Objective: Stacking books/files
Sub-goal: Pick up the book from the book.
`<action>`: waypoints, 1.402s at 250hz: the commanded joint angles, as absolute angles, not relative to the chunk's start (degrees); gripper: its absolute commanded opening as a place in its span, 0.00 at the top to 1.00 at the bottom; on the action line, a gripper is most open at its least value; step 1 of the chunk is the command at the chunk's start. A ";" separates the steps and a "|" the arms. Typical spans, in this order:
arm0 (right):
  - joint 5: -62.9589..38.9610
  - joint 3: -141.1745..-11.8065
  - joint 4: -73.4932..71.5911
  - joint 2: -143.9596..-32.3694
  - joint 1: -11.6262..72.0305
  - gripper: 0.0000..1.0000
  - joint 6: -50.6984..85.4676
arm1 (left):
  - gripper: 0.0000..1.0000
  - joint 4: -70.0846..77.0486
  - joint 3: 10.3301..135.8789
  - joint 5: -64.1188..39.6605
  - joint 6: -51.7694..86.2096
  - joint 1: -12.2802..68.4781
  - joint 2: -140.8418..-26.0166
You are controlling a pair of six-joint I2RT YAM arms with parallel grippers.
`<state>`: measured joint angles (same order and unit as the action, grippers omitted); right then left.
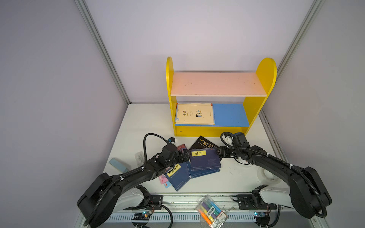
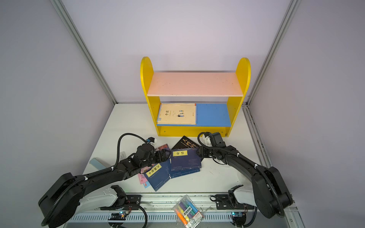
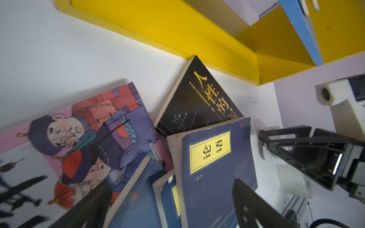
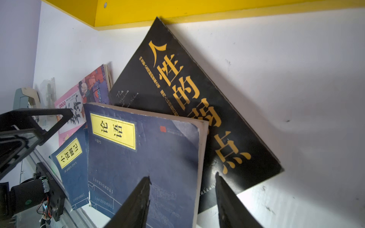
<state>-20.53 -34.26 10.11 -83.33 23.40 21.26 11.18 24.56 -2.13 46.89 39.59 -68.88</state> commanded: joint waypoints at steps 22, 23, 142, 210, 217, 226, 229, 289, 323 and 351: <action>-25.71 -31.84 0.62 -86.13 23.72 0.46 23.16 | 0.02 15.96 27.42 -3.82 45.60 41.44 -73.54; -25.77 -31.78 0.53 -86.18 23.77 0.46 23.18 | 0.02 16.02 27.42 -3.85 45.61 41.42 -73.64; -29.23 -35.19 0.59 -92.40 27.45 0.62 21.96 | 0.02 17.33 27.97 -5.16 46.22 41.40 -80.35; -29.71 -38.18 1.06 -96.26 29.53 0.62 22.19 | 0.02 15.64 25.73 -3.48 48.91 40.11 -77.94; -29.71 -38.47 1.11 -96.50 29.62 0.62 22.24 | 0.02 15.07 25.57 -3.35 48.96 39.81 -77.35; -29.79 -38.75 1.05 -96.83 29.70 0.62 22.32 | 0.02 14.55 25.34 -3.23 49.07 39.60 -76.56; -29.79 -38.90 1.05 -96.92 29.76 0.62 22.38 | 0.02 14.46 25.25 -3.12 49.06 39.63 -76.36; -30.58 -41.21 1.56 -99.73 30.26 0.62 22.32 | 0.07 14.29 23.85 -4.33 50.75 38.35 -72.87; -30.58 -41.74 1.49 -100.55 30.31 0.62 22.06 | 0.13 16.62 22.94 -5.51 52.53 38.33 -72.68; -30.32 -41.99 1.76 -100.81 30.32 0.62 21.50 | 0.21 16.75 23.33 -6.86 52.58 37.93 -72.65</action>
<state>-30.37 -41.52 2.35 -100.22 30.15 22.46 14.00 22.92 -3.42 51.86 38.26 -72.88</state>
